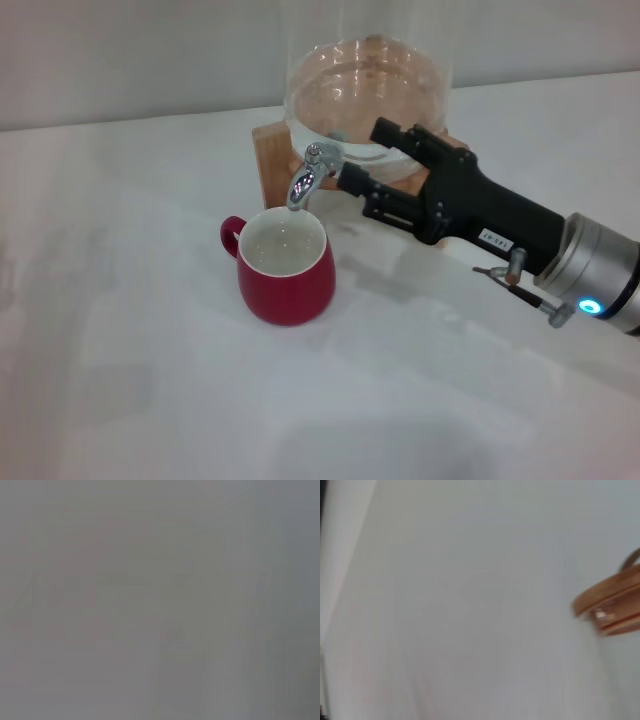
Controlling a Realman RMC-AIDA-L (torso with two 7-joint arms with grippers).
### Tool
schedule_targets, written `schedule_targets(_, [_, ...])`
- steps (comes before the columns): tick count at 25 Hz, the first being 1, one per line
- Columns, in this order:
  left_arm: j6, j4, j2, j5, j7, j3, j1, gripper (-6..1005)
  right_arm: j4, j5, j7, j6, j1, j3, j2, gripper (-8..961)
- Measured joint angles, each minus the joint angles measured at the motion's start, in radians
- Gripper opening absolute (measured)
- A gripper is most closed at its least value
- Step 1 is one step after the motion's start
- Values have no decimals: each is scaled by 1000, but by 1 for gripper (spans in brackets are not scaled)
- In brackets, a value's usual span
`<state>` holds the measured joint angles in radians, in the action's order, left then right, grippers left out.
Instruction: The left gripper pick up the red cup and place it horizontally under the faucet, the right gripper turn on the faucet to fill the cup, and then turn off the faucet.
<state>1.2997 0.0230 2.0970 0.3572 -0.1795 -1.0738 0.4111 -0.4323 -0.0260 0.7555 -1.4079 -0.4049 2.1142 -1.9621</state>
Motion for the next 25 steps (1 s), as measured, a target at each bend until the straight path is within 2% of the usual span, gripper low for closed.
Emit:
schedule_targets(11, [1, 0, 0, -5, 0, 1, 1, 515, 45, -1, 1, 9, 0, -58, 8, 870])
schedule_targets(25, [0, 0, -2, -8, 0, 9, -2, 515, 63, 4, 3, 11, 4, -78, 21, 870])
